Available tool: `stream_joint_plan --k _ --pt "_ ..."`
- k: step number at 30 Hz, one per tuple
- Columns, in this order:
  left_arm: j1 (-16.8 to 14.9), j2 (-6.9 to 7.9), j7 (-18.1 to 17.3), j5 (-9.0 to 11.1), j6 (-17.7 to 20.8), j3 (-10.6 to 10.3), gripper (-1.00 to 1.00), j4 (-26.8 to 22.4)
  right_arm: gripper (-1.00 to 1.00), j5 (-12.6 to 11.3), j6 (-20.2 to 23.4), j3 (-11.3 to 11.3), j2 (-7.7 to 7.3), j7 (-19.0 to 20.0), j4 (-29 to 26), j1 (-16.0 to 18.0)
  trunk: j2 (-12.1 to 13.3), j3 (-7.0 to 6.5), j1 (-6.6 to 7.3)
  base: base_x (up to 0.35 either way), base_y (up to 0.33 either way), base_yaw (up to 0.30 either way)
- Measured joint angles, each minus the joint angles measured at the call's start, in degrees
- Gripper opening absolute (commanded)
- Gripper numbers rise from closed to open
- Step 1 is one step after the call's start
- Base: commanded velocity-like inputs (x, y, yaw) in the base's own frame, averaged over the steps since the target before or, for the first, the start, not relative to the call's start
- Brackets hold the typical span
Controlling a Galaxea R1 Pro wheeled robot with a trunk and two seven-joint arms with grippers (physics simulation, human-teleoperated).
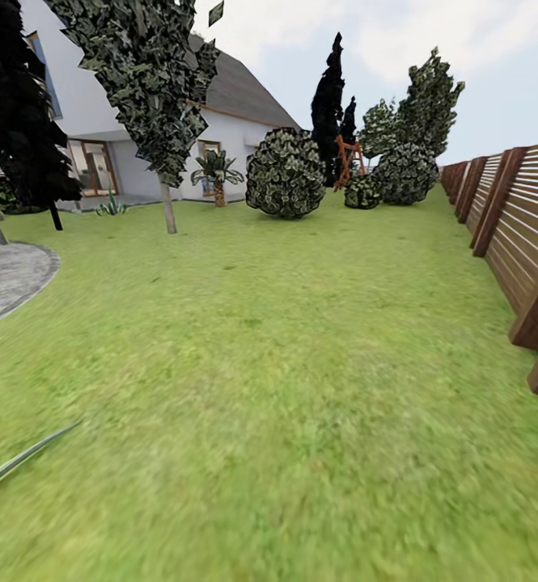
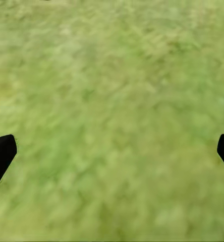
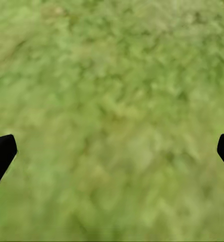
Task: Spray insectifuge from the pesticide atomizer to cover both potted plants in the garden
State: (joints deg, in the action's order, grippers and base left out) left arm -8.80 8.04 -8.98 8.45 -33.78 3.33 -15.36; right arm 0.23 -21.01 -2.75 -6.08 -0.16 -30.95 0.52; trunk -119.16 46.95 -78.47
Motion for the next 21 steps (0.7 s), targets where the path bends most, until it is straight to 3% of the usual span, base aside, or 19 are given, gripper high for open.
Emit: stream_joint_plan --k 5,21 --pt "0.0 0.00 0.0 0.1 0.0 0.1 1.00 0.0 1.00 0.0 0.0 0.0 0.01 0.0 0.0 0.0 0.0 0.00 0.00 0.339 0.000 0.150" --pt "0.0 0.07 0.0 0.2 0.1 0.3 1.00 0.0 1.00 0.0 0.0 0.0 0.01 0.0 0.0 0.0 0.0 0.00 0.00 0.339 0.000 0.007"
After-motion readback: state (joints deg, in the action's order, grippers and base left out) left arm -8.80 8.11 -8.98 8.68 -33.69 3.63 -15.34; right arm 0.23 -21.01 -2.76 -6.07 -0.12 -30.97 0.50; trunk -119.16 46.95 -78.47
